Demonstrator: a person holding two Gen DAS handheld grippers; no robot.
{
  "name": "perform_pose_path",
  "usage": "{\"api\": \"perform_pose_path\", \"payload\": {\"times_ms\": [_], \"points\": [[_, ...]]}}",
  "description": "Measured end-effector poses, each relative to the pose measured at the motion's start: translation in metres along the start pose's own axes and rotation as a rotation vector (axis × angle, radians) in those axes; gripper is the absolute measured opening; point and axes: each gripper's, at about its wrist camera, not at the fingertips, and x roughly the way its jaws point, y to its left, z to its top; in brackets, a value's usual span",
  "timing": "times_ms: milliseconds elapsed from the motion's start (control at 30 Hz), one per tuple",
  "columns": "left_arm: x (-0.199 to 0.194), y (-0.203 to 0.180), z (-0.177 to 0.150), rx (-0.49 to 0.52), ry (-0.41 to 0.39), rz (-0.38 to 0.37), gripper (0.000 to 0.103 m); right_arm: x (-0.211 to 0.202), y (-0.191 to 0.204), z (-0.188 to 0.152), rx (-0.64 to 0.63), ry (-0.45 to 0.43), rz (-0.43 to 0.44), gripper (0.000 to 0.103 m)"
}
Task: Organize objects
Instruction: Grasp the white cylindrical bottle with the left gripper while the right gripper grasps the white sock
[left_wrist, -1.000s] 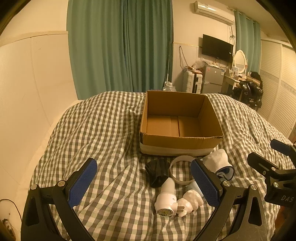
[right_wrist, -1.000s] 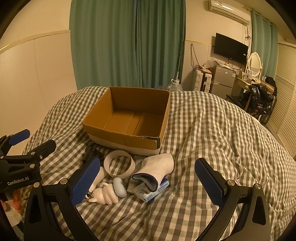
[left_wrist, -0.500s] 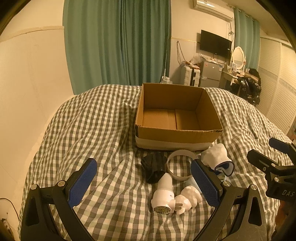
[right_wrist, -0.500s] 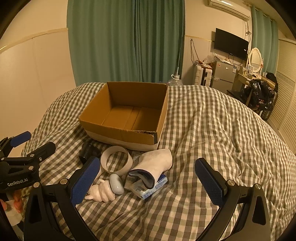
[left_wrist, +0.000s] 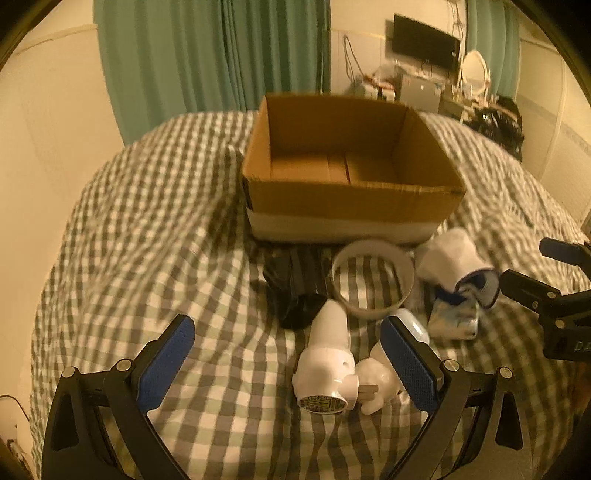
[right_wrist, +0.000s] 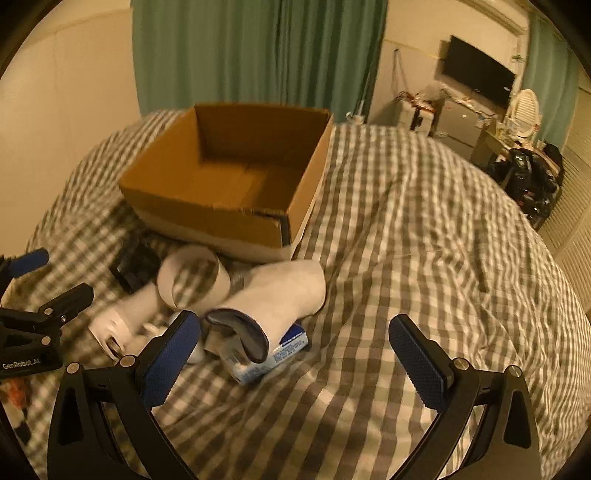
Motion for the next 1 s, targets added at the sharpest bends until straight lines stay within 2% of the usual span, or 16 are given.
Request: {"api": "perform_pose_path", "payload": {"times_ms": [67,200,267,367,533,600,700,733,1000], "points": [[0.009,-0.002,-0.002,0.009,0.03,0.01,0.098,0.012,-0.003,-0.001,-0.002,0.034,0.048,0.103],[0.029,-0.002,-0.006,0.014,0.096,0.009,0.089,0.025,0.001,-0.001,-0.013,0.071,0.085,0.101],[0.037,-0.003,-0.008,0.018,0.127,0.008,0.082,0.03,0.004,0.001,-0.024,0.083,0.099,0.099],[0.044,-0.007,-0.008,0.039,0.156,-0.011,0.08,0.041,0.006,0.008,-0.03,0.098,0.1,0.093],[0.062,-0.017,-0.014,0.082,0.222,-0.03,0.074,0.062,0.005,0.012,0.012,0.16,0.134,0.062],[0.066,-0.02,-0.015,0.096,0.234,-0.028,0.07,0.066,0.005,0.01,0.018,0.177,0.135,0.055],[0.067,-0.021,-0.017,0.102,0.239,-0.061,0.056,0.064,0.006,0.007,0.026,0.18,0.138,0.049],[0.067,-0.021,-0.019,0.101,0.246,-0.086,0.045,0.064,0.005,0.006,0.031,0.18,0.135,0.046],[0.055,-0.011,-0.023,0.064,0.23,-0.12,0.044,0.05,-0.002,-0.01,0.08,0.159,0.154,0.035]]}}
